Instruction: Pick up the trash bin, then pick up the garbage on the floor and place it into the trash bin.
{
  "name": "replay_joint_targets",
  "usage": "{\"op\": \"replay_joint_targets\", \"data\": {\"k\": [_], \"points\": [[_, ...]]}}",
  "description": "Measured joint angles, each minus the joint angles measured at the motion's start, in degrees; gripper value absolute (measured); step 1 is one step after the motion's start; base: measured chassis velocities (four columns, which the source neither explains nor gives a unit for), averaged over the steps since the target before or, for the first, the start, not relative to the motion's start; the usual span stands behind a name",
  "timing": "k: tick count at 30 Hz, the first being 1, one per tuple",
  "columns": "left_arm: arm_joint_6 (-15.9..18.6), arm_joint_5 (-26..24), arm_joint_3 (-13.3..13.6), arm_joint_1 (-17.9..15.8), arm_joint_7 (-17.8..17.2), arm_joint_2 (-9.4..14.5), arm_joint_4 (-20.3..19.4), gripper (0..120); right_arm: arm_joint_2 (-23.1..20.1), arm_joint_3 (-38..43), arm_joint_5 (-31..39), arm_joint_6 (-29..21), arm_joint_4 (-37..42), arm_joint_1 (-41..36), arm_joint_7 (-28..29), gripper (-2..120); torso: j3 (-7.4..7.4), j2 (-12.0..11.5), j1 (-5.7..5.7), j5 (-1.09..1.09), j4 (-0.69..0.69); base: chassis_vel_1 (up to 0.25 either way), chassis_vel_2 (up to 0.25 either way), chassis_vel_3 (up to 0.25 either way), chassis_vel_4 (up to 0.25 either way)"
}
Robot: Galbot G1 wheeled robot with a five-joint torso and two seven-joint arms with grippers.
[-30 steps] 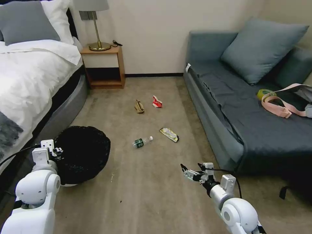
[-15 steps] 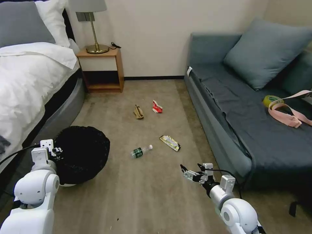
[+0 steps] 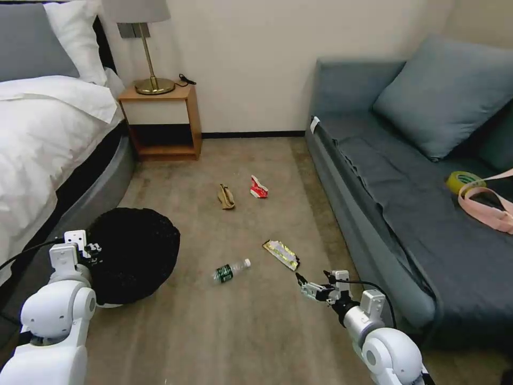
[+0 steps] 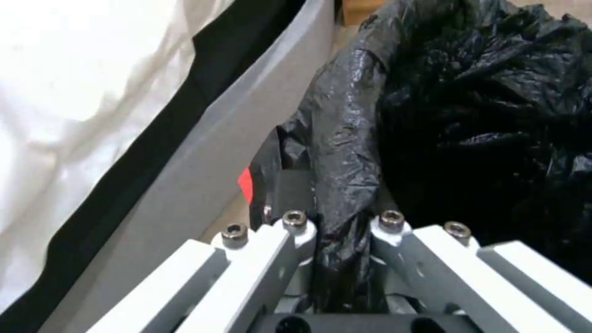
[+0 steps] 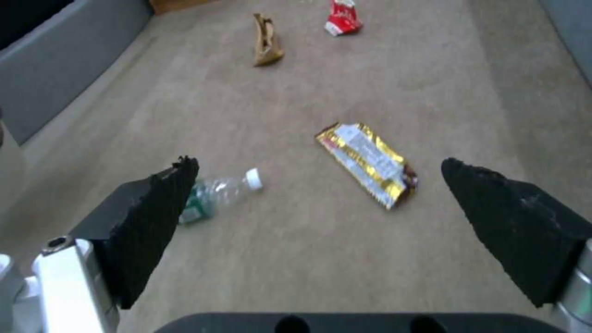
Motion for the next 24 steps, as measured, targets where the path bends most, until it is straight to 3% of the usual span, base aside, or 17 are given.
{"op": "replay_joint_targets", "data": {"k": [24], "points": [[-0.5, 0.3, 0.5, 0.4, 0.9, -1.1, 1.7, 4, 0.0, -2.4, -1.9, 0.7, -2.4, 1.2, -1.5, 100, 0.0, 0.0, 0.01, 0.0, 0.0, -0.162, 0.156, 0.161, -0.158]]}}
